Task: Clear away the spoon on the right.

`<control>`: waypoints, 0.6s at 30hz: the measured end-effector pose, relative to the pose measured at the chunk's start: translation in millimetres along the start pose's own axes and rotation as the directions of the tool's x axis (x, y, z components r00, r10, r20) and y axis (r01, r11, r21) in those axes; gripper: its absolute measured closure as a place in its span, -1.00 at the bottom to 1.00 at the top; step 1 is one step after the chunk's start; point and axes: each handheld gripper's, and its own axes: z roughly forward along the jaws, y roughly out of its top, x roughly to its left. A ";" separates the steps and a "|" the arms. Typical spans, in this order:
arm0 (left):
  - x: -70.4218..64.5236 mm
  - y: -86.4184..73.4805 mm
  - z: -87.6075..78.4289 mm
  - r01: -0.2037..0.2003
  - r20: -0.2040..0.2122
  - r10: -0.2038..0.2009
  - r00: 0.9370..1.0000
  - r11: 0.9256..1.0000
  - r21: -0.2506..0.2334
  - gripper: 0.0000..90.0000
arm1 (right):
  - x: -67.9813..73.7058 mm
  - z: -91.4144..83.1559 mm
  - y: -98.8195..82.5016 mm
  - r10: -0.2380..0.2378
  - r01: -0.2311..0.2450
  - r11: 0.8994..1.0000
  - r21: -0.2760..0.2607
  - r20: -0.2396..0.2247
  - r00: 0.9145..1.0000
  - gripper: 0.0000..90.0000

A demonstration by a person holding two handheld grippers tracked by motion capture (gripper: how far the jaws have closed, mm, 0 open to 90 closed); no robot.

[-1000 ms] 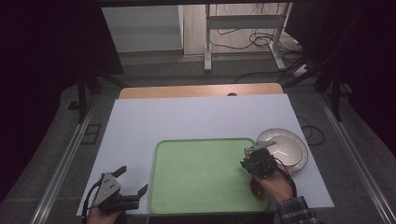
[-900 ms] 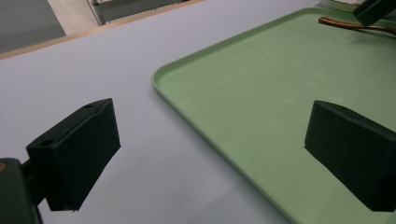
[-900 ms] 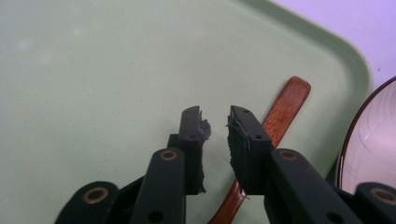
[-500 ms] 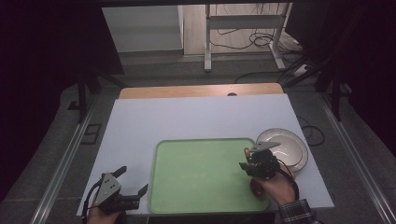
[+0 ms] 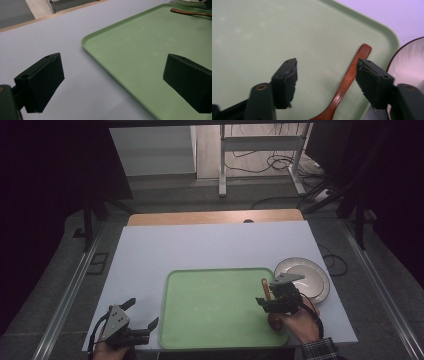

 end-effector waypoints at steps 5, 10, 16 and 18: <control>0.0 0.0 0.0 0.000 0.000 0.000 1.000 1.000 0.000 -0.93 | -0.9 -4.1 -2.5 -0.002 0.002 1.000 -0.024 0.000 1.000 -0.42; -0.1 0.0 0.0 -0.002 0.000 0.002 1.000 1.000 0.001 -0.93 | -0.6 -8.5 -4.1 -0.005 0.004 0.999 -0.042 -0.006 1.000 -0.55; -0.1 0.0 0.0 -0.001 0.000 0.001 1.000 1.000 0.000 -0.93 | -0.3 -12.0 -6.2 -0.005 0.004 0.998 -0.055 -0.019 1.000 -0.68; -0.1 0.0 0.0 -0.002 0.000 0.002 1.000 1.000 0.001 -0.93 | 0.1 -13.6 -6.6 -0.004 0.002 0.998 -0.060 -0.024 1.000 -0.70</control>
